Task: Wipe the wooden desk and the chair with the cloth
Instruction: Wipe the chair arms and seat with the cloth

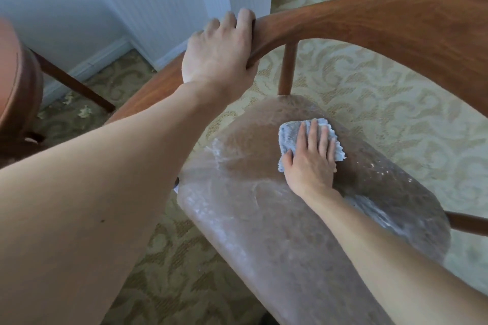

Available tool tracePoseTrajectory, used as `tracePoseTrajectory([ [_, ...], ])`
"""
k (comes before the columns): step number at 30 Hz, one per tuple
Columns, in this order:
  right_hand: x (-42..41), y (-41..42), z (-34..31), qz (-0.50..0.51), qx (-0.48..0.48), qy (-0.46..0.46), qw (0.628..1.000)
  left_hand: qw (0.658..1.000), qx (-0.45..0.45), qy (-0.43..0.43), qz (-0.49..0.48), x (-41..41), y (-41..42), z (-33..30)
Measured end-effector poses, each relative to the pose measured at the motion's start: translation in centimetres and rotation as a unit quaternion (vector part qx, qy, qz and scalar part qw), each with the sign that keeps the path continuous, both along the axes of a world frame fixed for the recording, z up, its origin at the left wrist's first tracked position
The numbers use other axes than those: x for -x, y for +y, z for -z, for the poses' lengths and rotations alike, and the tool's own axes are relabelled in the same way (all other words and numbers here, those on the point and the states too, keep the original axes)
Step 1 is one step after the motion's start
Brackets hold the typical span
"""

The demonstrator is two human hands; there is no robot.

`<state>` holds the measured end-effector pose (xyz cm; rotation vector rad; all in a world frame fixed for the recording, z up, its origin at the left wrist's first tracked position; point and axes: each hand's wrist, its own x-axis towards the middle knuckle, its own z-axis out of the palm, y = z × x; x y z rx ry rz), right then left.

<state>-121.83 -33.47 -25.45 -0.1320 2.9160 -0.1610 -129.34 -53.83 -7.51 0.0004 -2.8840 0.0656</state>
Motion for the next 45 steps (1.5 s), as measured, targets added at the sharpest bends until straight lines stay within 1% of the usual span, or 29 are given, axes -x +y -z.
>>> tracePoseTrajectory([
  [3,1.1,-3.4,0.2,0.036,0.022,0.002,0.999,1.0,0.004,0.006,0.0,0.0,0.0,0.1],
  [6,2.9,-6.3,0.2,0.006,0.019,0.005,1.0,1.0,0.003,0.013,0.004,0.2,-0.1,0.4],
  [8,2.9,-8.4,0.1,-0.042,0.021,0.018,0.999,1.0,0.004,0.017,0.002,0.3,-0.1,0.5],
  [10,0.9,-11.5,-0.3,-0.118,0.057,0.021,0.991,1.0,0.003,0.016,-0.004,0.2,-0.1,0.4],
  [14,-7.6,-16.7,-1.2,-0.296,0.121,-0.017,0.947,1.0,-0.011,0.003,-0.009,0.0,0.1,0.1],
  [16,-10.0,-16.7,-1.3,-0.339,0.122,-0.031,0.932,1.0,-0.016,-0.003,-0.013,0.0,0.1,0.0],
  [19,-8.3,-14.6,-1.1,-0.406,0.079,-0.028,0.91,1.0,-0.017,-0.006,-0.013,-0.1,0.2,-0.1],
  [20,-6.9,-13.5,-1.0,-0.41,0.063,-0.027,0.909,1.0,-0.019,-0.005,-0.012,-0.1,0.2,-0.1],
  [21,-5.2,-12.4,-0.9,-0.39,0.05,-0.02,0.919,1.0,-0.019,-0.005,-0.012,-0.1,0.2,-0.1],
  [24,-0.1,-8.1,-0.4,-0.266,0.015,0.016,0.964,1.0,-0.015,-0.009,-0.015,-0.2,0.1,-0.2],
  [26,2.4,-4.6,-0.4,-0.196,-0.01,0.033,0.98,1.0,-0.012,-0.005,-0.01,-0.1,0.2,0.0],
  [30,6.0,-0.1,-0.3,-0.063,-0.015,0.005,0.998,1.0,-0.006,0.01,-0.012,0.1,0.1,0.2],
  [33,7.1,-1.7,-0.1,0.024,0.009,-0.017,1.0,1.0,0.0,0.019,-0.012,0.2,0.1,0.4],
  [35,6.3,-4.4,-0.3,0.013,0.023,-0.013,1.0,1.0,0.002,0.022,-0.011,0.3,0.2,0.6],
  [38,2.4,-9.2,-0.7,-0.088,0.04,-0.003,0.995,1.0,0.001,0.023,-0.013,0.5,0.1,0.6],
  [40,-1.4,-12.3,-1.0,-0.136,0.069,0.013,0.988,1.0,-0.001,0.024,-0.012,0.5,0.1,0.6],
  [43,-8.4,-15.5,-2.6,-0.197,0.131,-0.002,0.972,1.0,-0.007,0.019,-0.011,0.3,0.1,0.4],
  [45,-13.2,-16.0,-3.0,-0.266,0.162,-0.031,0.95,1.0,-0.016,0.011,-0.013,0.2,0.2,0.2],
])
